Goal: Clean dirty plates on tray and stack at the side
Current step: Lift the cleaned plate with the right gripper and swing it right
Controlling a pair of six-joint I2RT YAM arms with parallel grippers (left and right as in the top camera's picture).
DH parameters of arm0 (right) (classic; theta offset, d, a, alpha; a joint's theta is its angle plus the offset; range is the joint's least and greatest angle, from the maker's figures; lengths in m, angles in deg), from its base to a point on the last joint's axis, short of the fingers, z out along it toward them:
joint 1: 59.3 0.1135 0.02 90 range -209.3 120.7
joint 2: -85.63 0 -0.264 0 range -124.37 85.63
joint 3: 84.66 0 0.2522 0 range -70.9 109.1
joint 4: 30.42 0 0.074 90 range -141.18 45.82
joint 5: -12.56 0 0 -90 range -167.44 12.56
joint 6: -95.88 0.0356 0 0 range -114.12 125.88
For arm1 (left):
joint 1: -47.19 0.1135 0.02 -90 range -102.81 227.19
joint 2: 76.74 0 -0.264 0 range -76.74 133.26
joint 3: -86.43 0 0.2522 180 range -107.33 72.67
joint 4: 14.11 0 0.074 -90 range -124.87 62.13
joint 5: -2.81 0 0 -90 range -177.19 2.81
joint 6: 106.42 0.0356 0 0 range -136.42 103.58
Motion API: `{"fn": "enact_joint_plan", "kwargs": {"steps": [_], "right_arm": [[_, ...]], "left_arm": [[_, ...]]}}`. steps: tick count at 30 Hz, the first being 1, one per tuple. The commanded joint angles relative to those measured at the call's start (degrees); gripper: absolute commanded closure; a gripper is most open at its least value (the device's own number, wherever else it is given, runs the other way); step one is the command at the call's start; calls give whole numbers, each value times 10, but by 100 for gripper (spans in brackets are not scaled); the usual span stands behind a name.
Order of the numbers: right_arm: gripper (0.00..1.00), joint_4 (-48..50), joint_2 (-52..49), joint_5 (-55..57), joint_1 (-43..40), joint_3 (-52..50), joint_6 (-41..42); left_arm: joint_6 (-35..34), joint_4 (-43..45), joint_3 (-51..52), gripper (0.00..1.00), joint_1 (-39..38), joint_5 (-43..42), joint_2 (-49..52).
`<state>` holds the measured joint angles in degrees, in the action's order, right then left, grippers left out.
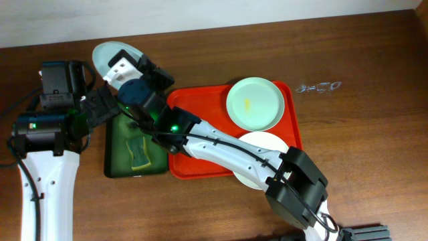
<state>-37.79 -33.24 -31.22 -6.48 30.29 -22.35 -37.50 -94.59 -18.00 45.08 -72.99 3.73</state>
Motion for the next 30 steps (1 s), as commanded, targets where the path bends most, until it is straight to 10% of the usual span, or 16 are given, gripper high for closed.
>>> {"fn": "enact_joint_plan", "kwargs": {"steps": [1,11,16,22,30], "right_arm": [[96,21,1,49,13,12,-85],[96,20,1,57,13,12,-76],[96,-38,1,69,-3,11,107],[96,-285,1,-217,-77,11,456],[96,-433,74,-504,-260,12,515]], "left_arm": [[-8,0,-5,1,0,0,-2],[-8,0,-5,1,0,0,-2],[-8,0,-5,1,0,0,-2],[-8,0,-5,1,0,0,-2],[-8,0,-5,1,0,0,-2]]}}
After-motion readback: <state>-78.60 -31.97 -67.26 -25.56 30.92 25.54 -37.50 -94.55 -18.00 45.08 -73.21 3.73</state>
